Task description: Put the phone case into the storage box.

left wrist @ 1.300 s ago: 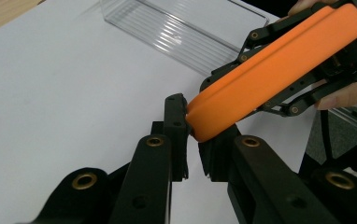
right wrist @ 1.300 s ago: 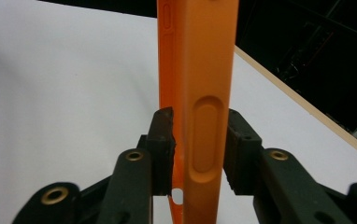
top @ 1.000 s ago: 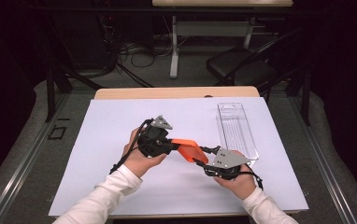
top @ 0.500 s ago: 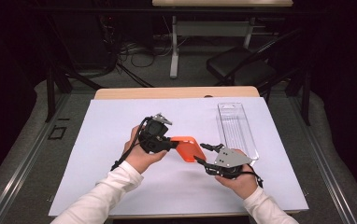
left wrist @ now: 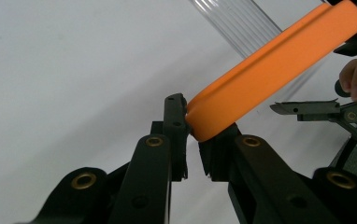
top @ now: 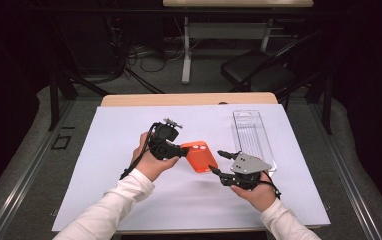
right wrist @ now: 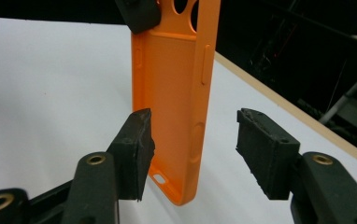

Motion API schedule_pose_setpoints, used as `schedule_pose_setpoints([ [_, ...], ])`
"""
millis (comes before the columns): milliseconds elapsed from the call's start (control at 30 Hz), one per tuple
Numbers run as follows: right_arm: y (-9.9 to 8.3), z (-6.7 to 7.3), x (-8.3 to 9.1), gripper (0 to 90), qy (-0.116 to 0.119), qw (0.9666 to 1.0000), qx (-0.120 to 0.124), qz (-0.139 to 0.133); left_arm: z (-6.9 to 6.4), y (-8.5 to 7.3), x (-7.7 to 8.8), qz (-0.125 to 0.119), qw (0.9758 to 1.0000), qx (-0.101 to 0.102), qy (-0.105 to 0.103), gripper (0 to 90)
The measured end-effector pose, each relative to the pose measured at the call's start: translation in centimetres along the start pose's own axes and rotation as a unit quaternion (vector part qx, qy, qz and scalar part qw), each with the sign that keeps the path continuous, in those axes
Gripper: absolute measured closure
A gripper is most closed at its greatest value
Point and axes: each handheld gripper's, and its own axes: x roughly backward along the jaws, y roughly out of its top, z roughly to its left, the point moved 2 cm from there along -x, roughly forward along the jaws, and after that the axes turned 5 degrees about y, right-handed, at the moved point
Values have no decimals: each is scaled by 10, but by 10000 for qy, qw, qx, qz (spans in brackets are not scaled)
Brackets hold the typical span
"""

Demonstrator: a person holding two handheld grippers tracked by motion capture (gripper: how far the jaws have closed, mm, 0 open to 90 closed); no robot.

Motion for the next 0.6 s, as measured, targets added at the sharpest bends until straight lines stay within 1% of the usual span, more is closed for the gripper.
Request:
schedule_pose_setpoints([
  [133,2,0,-1,434,-14,9999,-63,111,3,1,-2,144,9998,121,63,821],
  [267,3,1,-3,413,-47,9998,-125,161,4,2,-4,187,9995,255,91,822],
  [367,4,0,-4,402,-87,9996,-196,179,5,3,-5,242,9992,292,89,822],
  [500,4,-1,-5,363,-163,9993,-252,200,6,4,-5,269,9990,346,83,822],
  [600,4,-2,-6,343,-169,9990,-347,235,5,5,-5,273,9990,340,87,822],
])
